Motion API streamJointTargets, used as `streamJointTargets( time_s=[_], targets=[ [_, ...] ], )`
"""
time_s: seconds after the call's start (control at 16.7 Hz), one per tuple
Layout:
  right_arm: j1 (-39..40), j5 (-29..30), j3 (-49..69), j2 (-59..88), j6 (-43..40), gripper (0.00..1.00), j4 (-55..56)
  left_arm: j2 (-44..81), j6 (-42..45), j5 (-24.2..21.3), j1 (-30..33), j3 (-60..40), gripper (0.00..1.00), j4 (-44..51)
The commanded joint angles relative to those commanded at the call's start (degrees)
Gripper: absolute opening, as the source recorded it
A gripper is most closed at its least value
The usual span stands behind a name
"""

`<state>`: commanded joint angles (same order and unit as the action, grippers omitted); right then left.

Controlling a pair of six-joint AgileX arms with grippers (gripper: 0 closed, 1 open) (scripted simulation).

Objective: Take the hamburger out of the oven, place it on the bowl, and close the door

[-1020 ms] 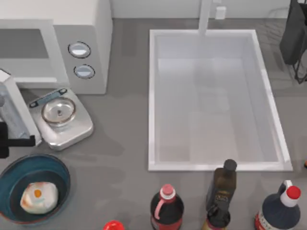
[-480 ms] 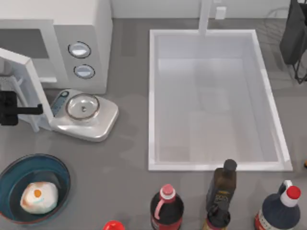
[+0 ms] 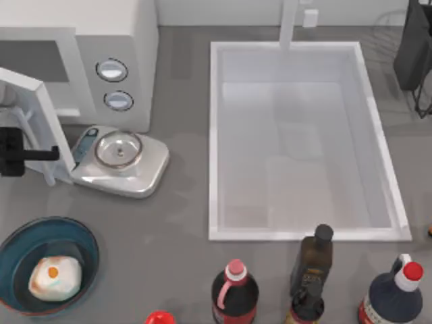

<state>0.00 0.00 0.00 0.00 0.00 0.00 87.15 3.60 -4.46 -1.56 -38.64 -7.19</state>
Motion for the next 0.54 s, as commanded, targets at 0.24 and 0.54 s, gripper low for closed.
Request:
streamJointTargets(
  time_s=[0.24,0.54],
  targets=[
    [0.0,0.0,0.0,0.0,0.0,1.0,0.0,11.7,-0.2,0.2,0.5,-10.9,0.0,-0.4],
    [0.0,0.0,0.0,0.0,0.0,1.0,0.0,18.0,-0.4,0.5,0.9,-17.3,0.0,-0.6]
  ],
)
